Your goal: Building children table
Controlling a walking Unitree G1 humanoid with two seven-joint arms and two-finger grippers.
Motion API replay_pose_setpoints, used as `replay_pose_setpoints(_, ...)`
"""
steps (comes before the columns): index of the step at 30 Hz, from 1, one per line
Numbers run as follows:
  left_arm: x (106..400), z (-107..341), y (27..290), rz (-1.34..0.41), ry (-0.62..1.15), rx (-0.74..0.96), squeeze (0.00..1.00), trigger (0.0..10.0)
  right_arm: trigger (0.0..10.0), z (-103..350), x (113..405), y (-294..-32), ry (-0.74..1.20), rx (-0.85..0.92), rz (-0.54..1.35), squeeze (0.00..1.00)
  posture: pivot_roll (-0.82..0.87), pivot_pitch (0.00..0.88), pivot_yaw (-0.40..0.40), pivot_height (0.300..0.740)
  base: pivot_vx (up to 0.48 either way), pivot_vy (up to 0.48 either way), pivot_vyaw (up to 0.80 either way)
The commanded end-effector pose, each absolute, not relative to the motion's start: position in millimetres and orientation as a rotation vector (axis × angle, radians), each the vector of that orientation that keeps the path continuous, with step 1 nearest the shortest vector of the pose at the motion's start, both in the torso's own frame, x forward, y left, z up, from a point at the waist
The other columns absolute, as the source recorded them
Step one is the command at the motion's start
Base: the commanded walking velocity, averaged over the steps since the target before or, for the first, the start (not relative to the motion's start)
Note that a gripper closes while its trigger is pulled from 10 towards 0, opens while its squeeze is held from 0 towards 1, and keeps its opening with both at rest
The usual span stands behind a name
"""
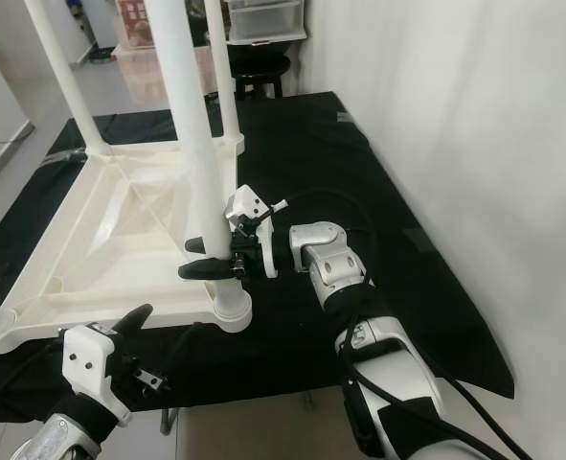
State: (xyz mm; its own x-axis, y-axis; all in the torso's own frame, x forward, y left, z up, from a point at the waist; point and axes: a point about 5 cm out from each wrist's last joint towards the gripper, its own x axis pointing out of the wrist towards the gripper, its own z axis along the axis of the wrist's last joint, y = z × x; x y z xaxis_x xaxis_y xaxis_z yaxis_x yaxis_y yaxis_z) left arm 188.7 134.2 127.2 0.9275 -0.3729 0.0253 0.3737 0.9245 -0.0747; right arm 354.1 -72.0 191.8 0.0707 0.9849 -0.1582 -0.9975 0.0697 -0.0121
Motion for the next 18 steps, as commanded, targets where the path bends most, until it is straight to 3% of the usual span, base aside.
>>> replay_pose_setpoints(1, 187.8, 124.3, 135.6, -0.376, 0.000, -0.071, 0.00, 10.0, 0.0, 186.5, 352.6, -69.1, 0.134, -0.110, 1.511, 0.00, -0.04, 0.037, 0.052, 0.740, 0.000, 0.000, 0.00)
replay_pose_setpoints(12, 186.4, 126.0, 136.3, -0.371, -0.004, -0.069, 0.00, 10.0, 0.0, 182.3, 357.9, -87.9, 0.058, -0.145, 1.215, 0.00, -0.05, 0.067, 0.031, 0.740, 0.000, 0.000, 0.00)
replay_pose_setpoints(13, 185.4, 126.5, 137.4, -0.370, -0.005, -0.069, 0.00, 10.0, 0.0, 183.6, 360.6, -83.7, -0.026, -0.115, 0.833, 0.00, -0.05, 0.072, 0.027, 0.740, 0.000, 0.000, 0.00)
replay_pose_setpoints(14, 184.7, 127.6, 139.3, -0.369, -0.005, -0.068, 0.00, 10.0, 0.0, 168.5, 333.7, -69.7, 0.005, -0.070, 0.691, 0.00, -0.05, 0.096, 0.037, 0.740, 0.000, 0.000, 0.00)
replay_pose_setpoints(15, 184.7, 127.6, 139.3, -0.369, -0.005, -0.068, 0.00, 10.0, 0.0, 168.5, 333.7, -69.7, 0.005, -0.070, 0.691, 0.00, -0.05, 0.096, 0.037, 0.740, 0.000, 0.000, 0.00)
replay_pose_setpoints(16, 184.5, 127.8, 140.7, -0.369, -0.004, -0.068, 0.00, 10.0, 0.0, 161.3, 311.1, -64.5, 0.016, -0.057, 0.559, 0.00, -0.06, 0.096, 0.048, 0.740, 0.000, 0.000, 0.00)
replay_pose_setpoints(18, 184.5, 127.4, 141.7, -0.371, -0.001, -0.063, 0.00, 10.0, 0.0, 160.6, 304.1, -61.8, 0.028, -0.043, 0.554, 0.00, -0.07, 0.082, 0.055, 0.740, 0.000, 0.000, 0.00)
